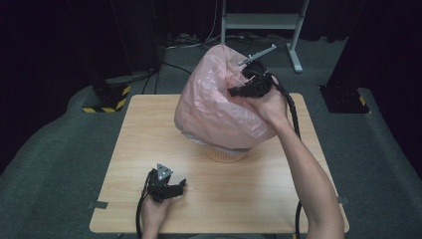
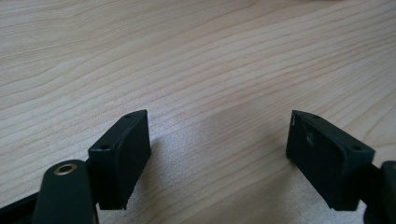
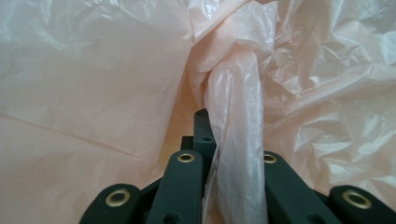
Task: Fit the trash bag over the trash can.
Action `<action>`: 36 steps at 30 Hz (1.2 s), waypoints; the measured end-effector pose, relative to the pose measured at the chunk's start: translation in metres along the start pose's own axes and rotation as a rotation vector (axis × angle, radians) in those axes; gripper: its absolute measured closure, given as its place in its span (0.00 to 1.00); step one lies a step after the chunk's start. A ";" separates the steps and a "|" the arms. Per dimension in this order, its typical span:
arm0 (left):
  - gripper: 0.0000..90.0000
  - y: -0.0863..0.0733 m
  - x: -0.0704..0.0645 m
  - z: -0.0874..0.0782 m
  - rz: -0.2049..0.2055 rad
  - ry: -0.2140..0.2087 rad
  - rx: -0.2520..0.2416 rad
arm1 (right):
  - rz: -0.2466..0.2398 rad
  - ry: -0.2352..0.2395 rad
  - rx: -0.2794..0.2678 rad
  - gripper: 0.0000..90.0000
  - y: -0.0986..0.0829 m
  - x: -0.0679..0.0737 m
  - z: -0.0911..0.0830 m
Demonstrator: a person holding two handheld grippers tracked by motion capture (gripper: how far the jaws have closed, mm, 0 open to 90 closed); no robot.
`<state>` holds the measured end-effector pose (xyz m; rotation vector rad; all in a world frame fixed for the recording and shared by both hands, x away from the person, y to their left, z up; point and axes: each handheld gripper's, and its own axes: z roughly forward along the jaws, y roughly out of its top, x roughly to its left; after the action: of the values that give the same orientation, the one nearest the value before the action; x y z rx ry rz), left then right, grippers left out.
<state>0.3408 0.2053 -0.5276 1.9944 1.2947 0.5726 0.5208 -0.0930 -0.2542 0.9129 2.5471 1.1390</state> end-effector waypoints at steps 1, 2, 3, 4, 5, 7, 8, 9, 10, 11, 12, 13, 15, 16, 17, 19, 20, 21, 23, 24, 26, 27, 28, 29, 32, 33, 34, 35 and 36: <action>0.24 0.000 0.000 0.000 0.000 0.000 0.000 | -0.001 0.001 0.002 0.96 0.000 0.000 0.001; 0.24 0.000 0.000 0.000 0.000 0.000 0.000 | 0.000 0.003 0.005 0.96 0.000 0.000 0.002; 0.24 0.000 0.000 0.000 0.000 0.000 0.000 | 0.002 0.003 0.010 0.96 0.000 0.000 0.003; 0.24 0.000 0.000 0.000 0.000 0.000 0.000 | 0.002 0.006 0.012 0.96 -0.001 0.000 0.004; 0.24 0.000 0.000 0.000 0.000 0.000 0.000 | 0.004 0.009 0.015 0.96 -0.001 0.000 0.005; 0.24 0.000 0.000 0.000 -0.001 0.000 0.000 | 0.005 0.010 0.017 0.95 -0.001 0.000 0.005; 0.24 0.000 0.000 0.000 0.000 0.000 0.000 | 0.005 0.007 0.016 0.93 -0.001 0.000 0.005; 0.24 0.000 0.000 0.000 0.000 0.000 0.000 | 0.006 0.006 0.015 0.91 -0.001 0.000 0.005; 0.24 0.000 0.000 0.000 0.000 0.000 0.000 | 0.007 0.002 0.012 0.89 -0.002 0.000 0.004; 0.24 0.000 0.000 0.000 -0.001 0.000 0.000 | 0.008 0.004 0.006 0.88 -0.002 0.000 0.003; 0.24 0.000 0.000 0.000 0.000 0.000 0.000 | 0.010 0.006 0.002 0.87 -0.002 0.000 0.002; 0.24 0.000 0.000 0.000 -0.001 0.000 0.000 | 0.010 0.004 0.002 0.86 -0.002 0.000 0.001; 0.24 0.000 0.000 0.000 -0.001 0.000 0.000 | 0.009 0.004 -0.002 0.86 -0.003 0.000 -0.002; 0.24 0.000 0.000 0.000 -0.001 0.000 0.000 | 0.009 0.003 -0.004 0.86 -0.003 0.000 -0.003; 0.24 0.000 0.000 0.000 0.001 0.000 0.000 | 0.006 0.002 -0.007 0.86 -0.004 0.000 -0.005; 0.24 0.000 0.000 0.000 -0.001 0.001 -0.001 | 0.006 0.005 -0.013 0.88 -0.004 0.000 -0.007; 0.24 0.000 0.000 0.000 -0.002 0.000 -0.001 | 0.004 0.008 -0.014 0.90 -0.005 0.000 -0.009; 0.24 0.000 0.000 0.000 -0.002 0.000 -0.001 | 0.001 0.011 -0.014 0.93 -0.005 0.001 -0.009; 0.24 0.000 0.000 0.000 -0.001 0.000 -0.001 | -0.005 0.015 -0.009 0.96 -0.006 0.002 -0.009; 0.24 0.000 0.000 0.000 -0.001 0.000 -0.001 | -0.011 0.013 -0.003 0.96 -0.006 0.002 -0.008; 0.24 0.000 0.000 0.000 -0.001 0.000 -0.001 | -0.009 0.014 0.002 0.96 -0.007 0.002 -0.006; 0.24 0.000 0.000 0.000 -0.001 0.001 -0.001 | -0.010 0.013 0.011 0.96 -0.007 0.002 -0.004; 0.24 0.000 0.000 0.000 -0.001 0.000 -0.001 | -0.011 0.011 0.019 0.96 -0.007 0.002 -0.001; 0.24 0.000 0.000 0.000 -0.001 0.000 -0.001 | -0.009 0.010 0.028 0.97 -0.007 0.002 0.001; 0.24 0.000 0.000 0.000 -0.002 -0.001 -0.001 | -0.009 0.013 0.048 0.96 -0.005 0.004 0.009; 0.24 0.000 0.000 0.000 -0.002 -0.001 -0.001 | -0.006 0.015 0.051 0.95 -0.005 0.004 0.011; 0.24 0.000 0.000 0.000 -0.004 -0.002 -0.001 | -0.006 0.019 0.053 0.94 -0.005 0.004 0.012; 0.24 0.000 0.000 0.000 -0.002 -0.001 -0.001 | -0.004 0.019 0.053 0.93 -0.005 0.005 0.013; 0.24 0.000 0.000 0.000 -0.002 -0.001 -0.001 | -0.005 0.019 0.052 0.92 -0.005 0.005 0.013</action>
<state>0.3409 0.2054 -0.5276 1.9922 1.2949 0.5710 0.5205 -0.0847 -0.2661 0.9114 2.6044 1.0895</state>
